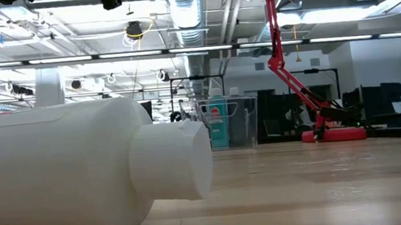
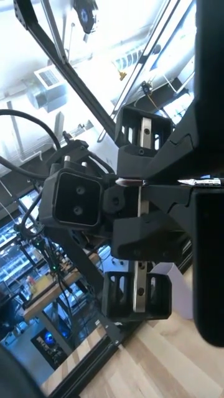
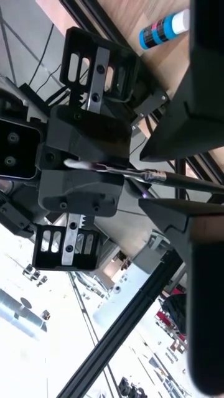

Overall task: Pick & Place Paint Supplies
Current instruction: Put the silver paintbrush into the purple cup

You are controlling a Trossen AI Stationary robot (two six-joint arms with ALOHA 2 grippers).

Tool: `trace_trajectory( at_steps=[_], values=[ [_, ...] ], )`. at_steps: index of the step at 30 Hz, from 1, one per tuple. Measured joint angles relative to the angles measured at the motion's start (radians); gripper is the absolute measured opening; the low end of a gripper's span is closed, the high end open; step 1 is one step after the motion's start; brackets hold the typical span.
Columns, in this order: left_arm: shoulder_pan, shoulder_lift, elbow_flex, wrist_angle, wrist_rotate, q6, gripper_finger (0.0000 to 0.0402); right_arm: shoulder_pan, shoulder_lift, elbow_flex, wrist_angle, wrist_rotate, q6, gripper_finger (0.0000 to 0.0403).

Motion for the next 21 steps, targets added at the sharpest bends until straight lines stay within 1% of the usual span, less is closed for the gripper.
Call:
trace_trajectory(
  at_steps=[6,13,18,21],
  values=[
    [0.0,0.0,0.0,-0.011,0.0,0.0,0.0,-0.001,0.0,0.0,0.0,-0.001,0.024,0.0075],
    [0.0,-0.001,0.002,-0.045,0.0,0.0,0.0,-0.001,0.0,-0.002,-0.015,0.0,0.026,0.0013],
    [0.0,0.0,0.0,-0.062,-0.002,0.001,0.0003,-0.001,0.0,-0.001,-0.061,0.0,0.069,0.0017],
    [0.0,0.0,0.0,-0.062,0.014,0.005,0.001,0.002,-0.001,0.0,-0.067,0.0,0.068,0.0007]
  ],
)
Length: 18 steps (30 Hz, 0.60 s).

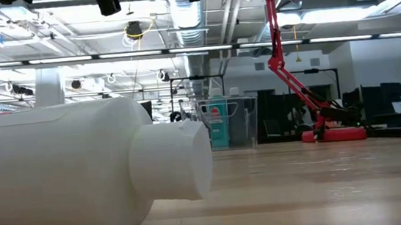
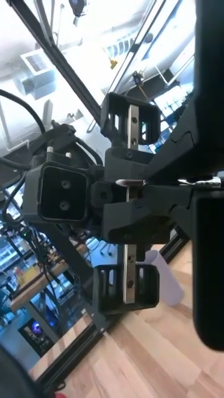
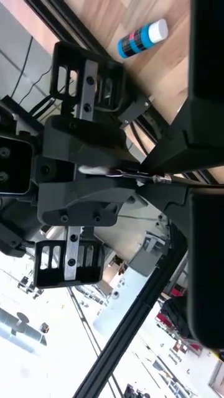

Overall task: Pick & Place Paint Supplies
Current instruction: Put the silver paintbrush into the purple cup

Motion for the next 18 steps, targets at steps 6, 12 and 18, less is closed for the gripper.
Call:
trace_trajectory(
  at_steps=[6,12,18],
  values=[
    [0.0,0.0,0.0,0.012,0.012,0.005,0.0044,0.019,0.0,0.0,-0.013,0.002,-0.002,0.0004],
    [0.0,0.0,0.0,0.011,0.058,0.0,0.0119,0.057,0.0,0.0,-0.044,0.038,0.001,0.0004],
    [0.0,-0.008,0.0,0.012,0.094,0.0,0.0181,0.103,-0.081,-0.001,-0.24,0.089,-0.018,0.0004]
  ],
)
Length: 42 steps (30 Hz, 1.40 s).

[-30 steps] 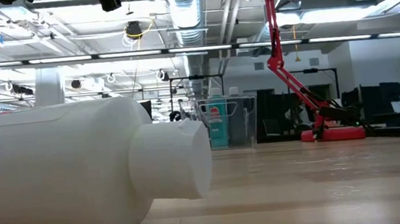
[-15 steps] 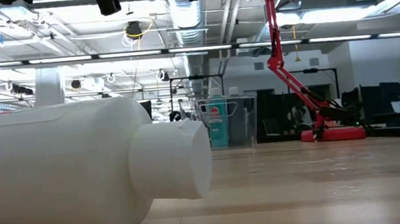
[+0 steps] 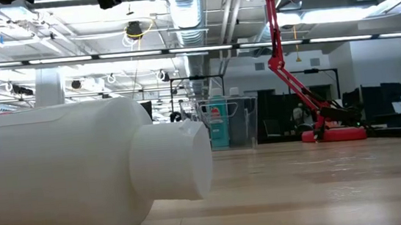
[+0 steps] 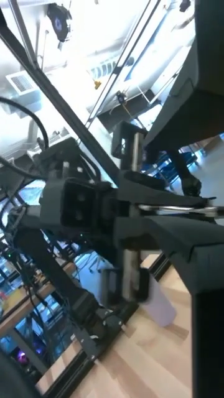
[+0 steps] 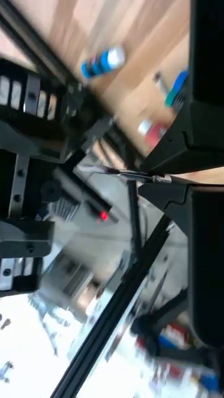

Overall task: Pick & Place Paint Supplies
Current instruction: Put the silver paintbrush into the purple cup

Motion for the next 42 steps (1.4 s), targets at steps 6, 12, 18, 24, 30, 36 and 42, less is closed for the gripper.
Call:
trace_trajectory(
  at_steps=[6,12,18,24,30,36,42],
  values=[
    [0.0,0.0,0.0,-0.004,-0.01,0.0,0.0189,0.079,-0.166,0.0,-0.314,0.175,-0.031,0.0004],
    [-0.006,0.0,0.0,-0.002,-0.101,0.005,0.0179,0.216,-0.323,0.001,-0.588,0.442,0.003,0.0001],
    [-0.06,0.017,0.0,-0.002,-0.283,0.049,0.0175,0.399,-0.424,0.001,-0.818,0.679,0.101,0.0001],
    [-0.139,0.083,0.0,0.01,-0.474,0.052,0.0175,0.577,-0.455,0.001,-0.999,0.803,0.238,0.0001],
    [-0.221,0.171,0.0,0.061,-0.65,0.068,0.0175,0.735,-0.455,0.001,-1.144,0.936,0.379,0.0001],
    [-0.267,0.247,0.0,0.144,-0.762,0.07,0.0173,0.857,-0.455,0.001,-1.334,1.03,0.562,0.0001],
    [-0.28,0.288,0.01,0.171,-0.796,0.069,0.0168,0.932,-0.453,0.001,-1.474,1.038,0.687,0.0001]
  ],
)
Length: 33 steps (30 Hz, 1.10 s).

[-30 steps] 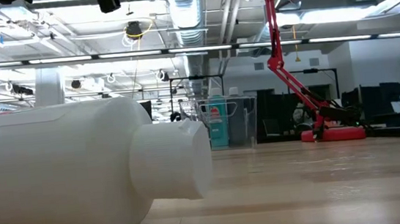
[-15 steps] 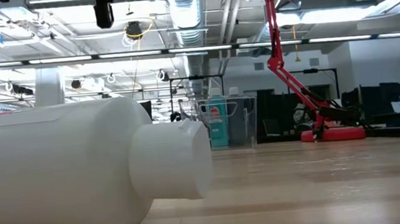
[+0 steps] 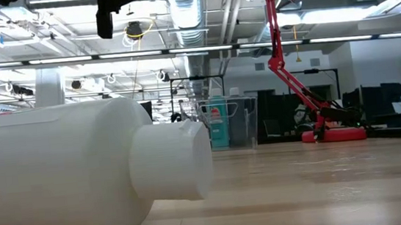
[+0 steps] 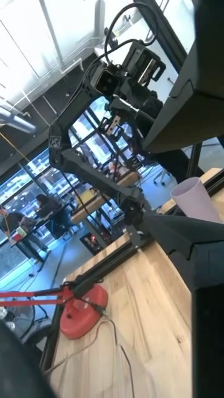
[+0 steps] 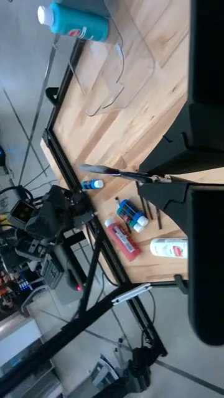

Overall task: Pick & Place Paint Supplies
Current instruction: Put the silver paintbrush into the purple cup

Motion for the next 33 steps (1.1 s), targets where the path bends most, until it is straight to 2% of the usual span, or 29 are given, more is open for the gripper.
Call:
trace_trajectory(
  at_steps=[13,17,22,33],
  values=[
    [0.006,0.104,0.093,0.005,0.0,0.042,0.0167,0.091,0.02,0.0,-0.117,0.011,0.032,0.0001],
    [0.005,0.123,0.097,0.006,0.001,0.04,0.0167,0.123,0.063,0.0,-0.259,-0.037,0.208,0.0001],
    [-0.001,0.123,0.097,0.011,0.001,0.036,0.0167,0.155,0.111,-0.026,-0.262,-0.1,0.31,0.0001],
    [-0.015,0.122,0.098,0.011,0.001,0.039,0.0167,0.216,0.188,-0.17,-0.264,-0.213,0.585,0.0001]
  ],
)
